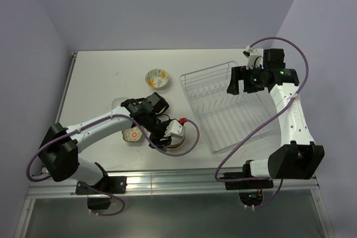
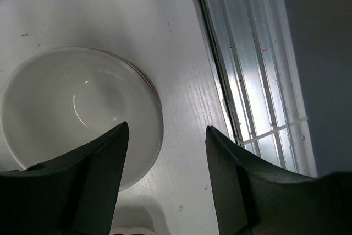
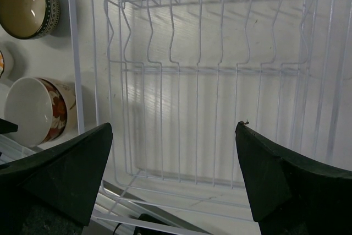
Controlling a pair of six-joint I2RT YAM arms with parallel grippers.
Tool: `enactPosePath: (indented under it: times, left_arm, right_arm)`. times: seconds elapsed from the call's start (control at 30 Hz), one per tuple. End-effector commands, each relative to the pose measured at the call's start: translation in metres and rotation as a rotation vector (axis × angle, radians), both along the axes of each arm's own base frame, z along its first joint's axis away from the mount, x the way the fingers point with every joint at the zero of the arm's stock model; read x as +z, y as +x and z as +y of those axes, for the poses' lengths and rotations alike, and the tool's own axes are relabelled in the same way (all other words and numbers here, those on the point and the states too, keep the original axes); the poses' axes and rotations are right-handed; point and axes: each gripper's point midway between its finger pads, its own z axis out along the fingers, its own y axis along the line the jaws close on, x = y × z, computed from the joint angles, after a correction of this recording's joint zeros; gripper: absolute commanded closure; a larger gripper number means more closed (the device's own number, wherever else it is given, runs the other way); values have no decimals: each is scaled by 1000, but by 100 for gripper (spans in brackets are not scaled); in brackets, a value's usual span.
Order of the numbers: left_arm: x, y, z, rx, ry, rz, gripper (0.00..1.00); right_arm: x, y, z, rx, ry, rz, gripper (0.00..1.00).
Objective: Load the bowls into the dish rack
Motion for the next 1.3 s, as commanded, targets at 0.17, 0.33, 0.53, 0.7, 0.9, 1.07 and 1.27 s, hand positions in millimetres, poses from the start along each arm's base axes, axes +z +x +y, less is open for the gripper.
enactPosePath:
  times: [0.17,0.33,0.53,0.7,0.9,1.07,1.27]
  left_arm:
    - [-12,7,-16,2,4,-31,39]
    - [-20,9,-16,-3,21,-31,41]
    - [-24,7,-17,-4,37,-9,50]
    - [-30,8,-16,-8,56,-3,58]
    - [-33,9,-16,-9,65,-2,64]
    - [-29,6,-14,-19,63,6,79]
    - [-21,3,-15,-16,48,9,97]
  right_arm:
    - [10,1,-2,-1,-20,-49,0]
    - [10,2,-3,-1,-24,-50,0]
    - [8,1,-3,0,-26,-46,0]
    - [8,2,-4,-2,-29,-46,0]
    - [11,3,-4,-8,-30,-51,0]
    - [12,2,-4,-7,-29,-53,0]
    - [12,-1,-1,7,-15,-52,0]
